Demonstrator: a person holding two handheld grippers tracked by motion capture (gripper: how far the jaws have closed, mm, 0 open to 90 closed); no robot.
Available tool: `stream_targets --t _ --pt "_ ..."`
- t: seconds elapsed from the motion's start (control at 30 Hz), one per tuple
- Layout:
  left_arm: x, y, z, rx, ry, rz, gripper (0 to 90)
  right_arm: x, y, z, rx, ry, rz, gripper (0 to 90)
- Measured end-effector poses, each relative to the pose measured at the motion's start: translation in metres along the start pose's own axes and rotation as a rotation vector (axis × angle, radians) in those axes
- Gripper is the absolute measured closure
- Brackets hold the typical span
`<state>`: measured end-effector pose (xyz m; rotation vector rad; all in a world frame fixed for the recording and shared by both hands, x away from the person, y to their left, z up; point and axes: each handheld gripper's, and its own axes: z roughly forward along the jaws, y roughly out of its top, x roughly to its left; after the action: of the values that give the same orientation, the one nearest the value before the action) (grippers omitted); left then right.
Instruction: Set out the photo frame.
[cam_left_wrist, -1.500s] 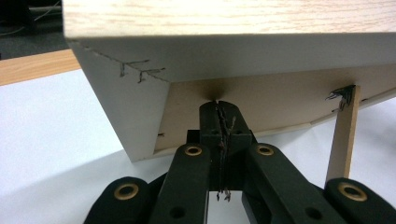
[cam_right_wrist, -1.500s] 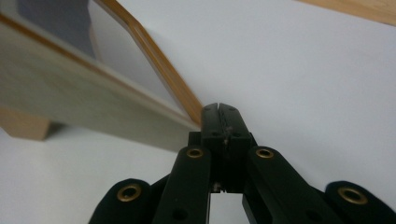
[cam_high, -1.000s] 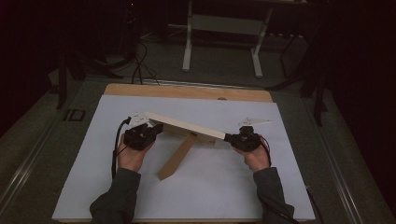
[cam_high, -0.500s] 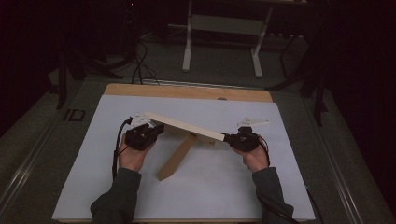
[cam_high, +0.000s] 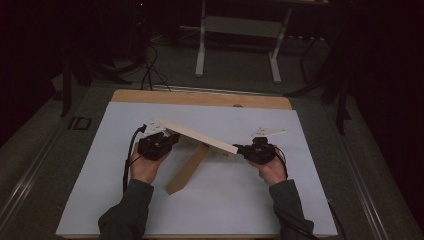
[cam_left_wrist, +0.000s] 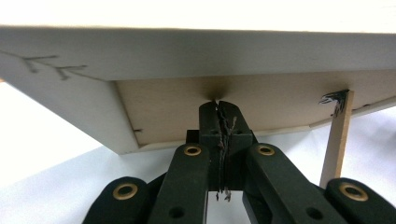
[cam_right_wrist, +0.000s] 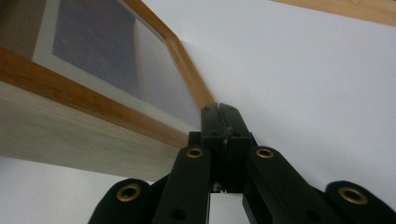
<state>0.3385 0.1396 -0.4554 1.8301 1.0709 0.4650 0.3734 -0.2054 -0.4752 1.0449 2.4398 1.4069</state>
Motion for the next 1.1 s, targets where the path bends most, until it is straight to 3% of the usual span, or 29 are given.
stream_targets --t 0.33,0.83,1.1 --pt "-0.008 0.006 0.009 0.026 -0.016 0.028 89.4 0.007 -0.001 0.0 0.012 0.017 -0.018 90.0" --pt "-0.023 0.011 0.008 0.016 -0.054 0.066 89.4 0.022 0.001 0.006 0.031 0.055 -0.057 90.0" --pt "-0.023 0.016 0.014 0.021 -0.049 0.085 89.7 0.024 0.001 0.006 0.03 0.056 -0.065 89.9"
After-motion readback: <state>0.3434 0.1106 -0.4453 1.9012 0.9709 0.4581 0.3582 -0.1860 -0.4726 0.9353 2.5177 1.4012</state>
